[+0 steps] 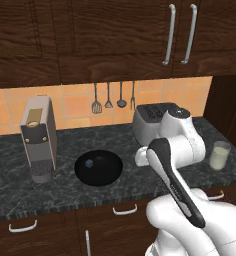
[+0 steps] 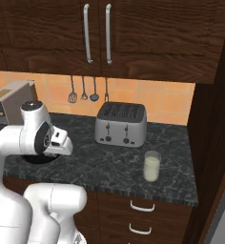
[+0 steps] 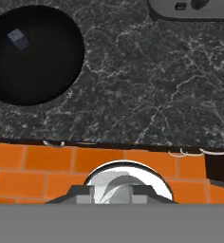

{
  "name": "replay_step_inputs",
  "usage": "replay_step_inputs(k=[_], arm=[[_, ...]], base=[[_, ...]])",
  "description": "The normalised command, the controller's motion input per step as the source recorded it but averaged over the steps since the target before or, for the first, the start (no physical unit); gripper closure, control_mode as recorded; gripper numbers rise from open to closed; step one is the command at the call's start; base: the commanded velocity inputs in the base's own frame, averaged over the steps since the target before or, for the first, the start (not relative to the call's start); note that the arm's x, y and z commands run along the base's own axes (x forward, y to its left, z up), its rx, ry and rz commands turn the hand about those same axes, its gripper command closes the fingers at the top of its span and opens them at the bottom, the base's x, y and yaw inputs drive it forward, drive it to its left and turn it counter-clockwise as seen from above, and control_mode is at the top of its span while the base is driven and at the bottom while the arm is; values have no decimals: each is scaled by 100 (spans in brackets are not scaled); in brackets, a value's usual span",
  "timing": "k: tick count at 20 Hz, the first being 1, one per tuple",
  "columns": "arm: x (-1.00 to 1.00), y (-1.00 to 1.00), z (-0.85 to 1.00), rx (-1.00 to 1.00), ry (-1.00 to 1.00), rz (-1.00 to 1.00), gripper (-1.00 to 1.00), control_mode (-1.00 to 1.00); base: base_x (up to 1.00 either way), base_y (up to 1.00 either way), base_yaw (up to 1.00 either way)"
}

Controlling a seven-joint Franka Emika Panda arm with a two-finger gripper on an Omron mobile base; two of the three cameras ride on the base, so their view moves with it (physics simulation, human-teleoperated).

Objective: Grab a lemon wedge from the fridge and one ice cube from the ice bowl, and put them in the glass of lemonade.

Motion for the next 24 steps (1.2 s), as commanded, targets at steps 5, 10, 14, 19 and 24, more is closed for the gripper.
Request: replay_step_inputs(k=[5, 10, 14, 19, 24], arm=[[24, -100, 54, -3, 4, -12, 100, -100], [36, -100, 83, -15, 5, -23, 100, -100], [27, -100, 33, -10, 6, -24, 100, -100], [-3, -100, -35, 2, -2, -20, 100, -100], [-12, -95, -62, 2, -3, -11, 100, -100]], base=[[0, 0, 0], [0, 0, 0], [0, 0, 0], [0, 0, 0], [0, 0, 0]])
